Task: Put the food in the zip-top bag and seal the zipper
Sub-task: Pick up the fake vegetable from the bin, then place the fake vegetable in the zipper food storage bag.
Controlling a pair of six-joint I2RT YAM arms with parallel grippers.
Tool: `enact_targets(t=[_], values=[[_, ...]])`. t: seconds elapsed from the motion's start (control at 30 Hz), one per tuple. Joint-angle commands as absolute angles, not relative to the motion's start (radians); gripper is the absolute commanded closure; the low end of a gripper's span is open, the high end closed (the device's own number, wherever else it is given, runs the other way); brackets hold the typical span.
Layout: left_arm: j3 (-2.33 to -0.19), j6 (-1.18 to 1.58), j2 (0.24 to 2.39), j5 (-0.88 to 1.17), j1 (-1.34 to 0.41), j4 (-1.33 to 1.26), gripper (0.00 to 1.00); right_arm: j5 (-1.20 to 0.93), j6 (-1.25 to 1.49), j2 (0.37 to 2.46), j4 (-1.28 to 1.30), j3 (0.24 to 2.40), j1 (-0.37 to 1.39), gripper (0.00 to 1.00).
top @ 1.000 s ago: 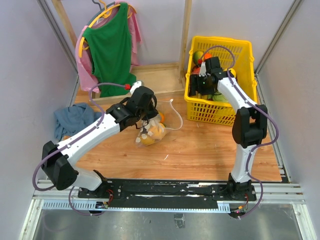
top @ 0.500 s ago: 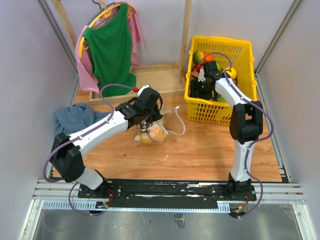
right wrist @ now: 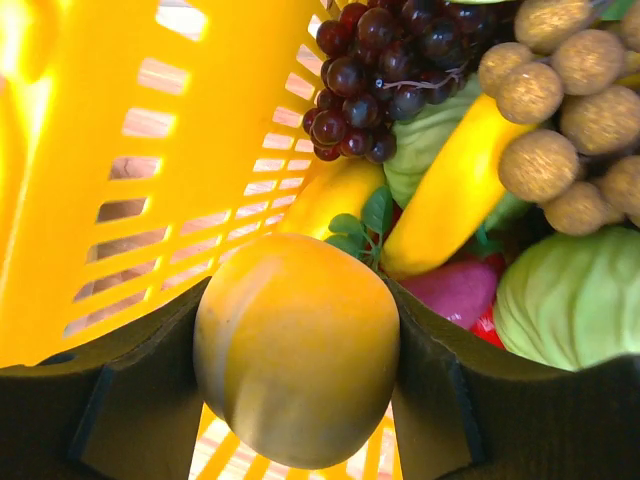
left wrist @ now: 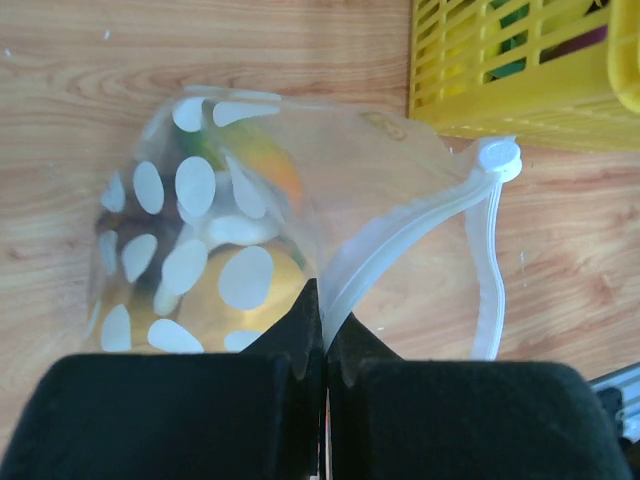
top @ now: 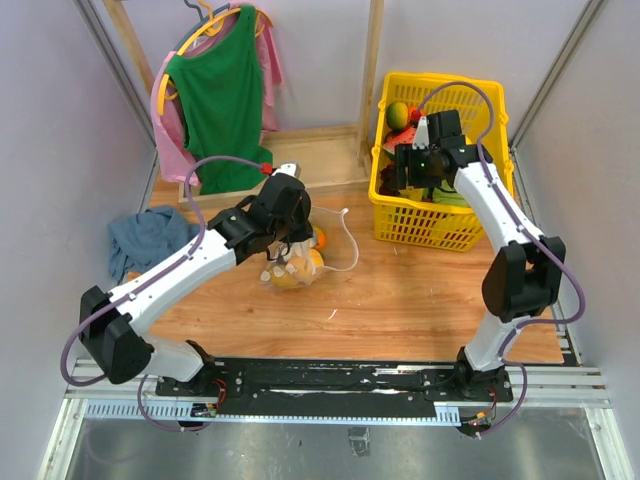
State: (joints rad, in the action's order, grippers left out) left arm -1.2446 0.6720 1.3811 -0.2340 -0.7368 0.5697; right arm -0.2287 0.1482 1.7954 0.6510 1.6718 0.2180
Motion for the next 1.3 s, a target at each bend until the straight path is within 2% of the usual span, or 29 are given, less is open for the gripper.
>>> enact_targets(t=[0.0, 0.37, 0.63, 0.97, 1.27], values=[[-1.224, 0.502, 1.315, -0.213, -0.732, 0.563, 1.00, -0.182, 0.143, 1.702, 0.640, 1.621, 0.207, 0.75], [-1.221, 0.369, 1.288, -0.147, -0.732, 0.571, 1.00, -0.145, 0.159, 1.390, 0.576, 1.478, 0.251, 0.80], [-1.240, 0.387, 1.299, -0.155, -0.732, 0.572, 1.00, -0.200, 0.152, 1.212, 0.450, 1.346, 0.407, 0.81], [-1.237, 0.435, 1.308, -0.167, -0.732, 0.568, 1.00, -0.316, 0.140, 1.178, 0.325, 1.227, 0.697, 0.80], [-1.235, 0.453, 1.302, -0.152, -0.732, 0.557, 1.00, -0.361, 0.175, 1.243, 0.223, 1.141, 0.766, 0.76]])
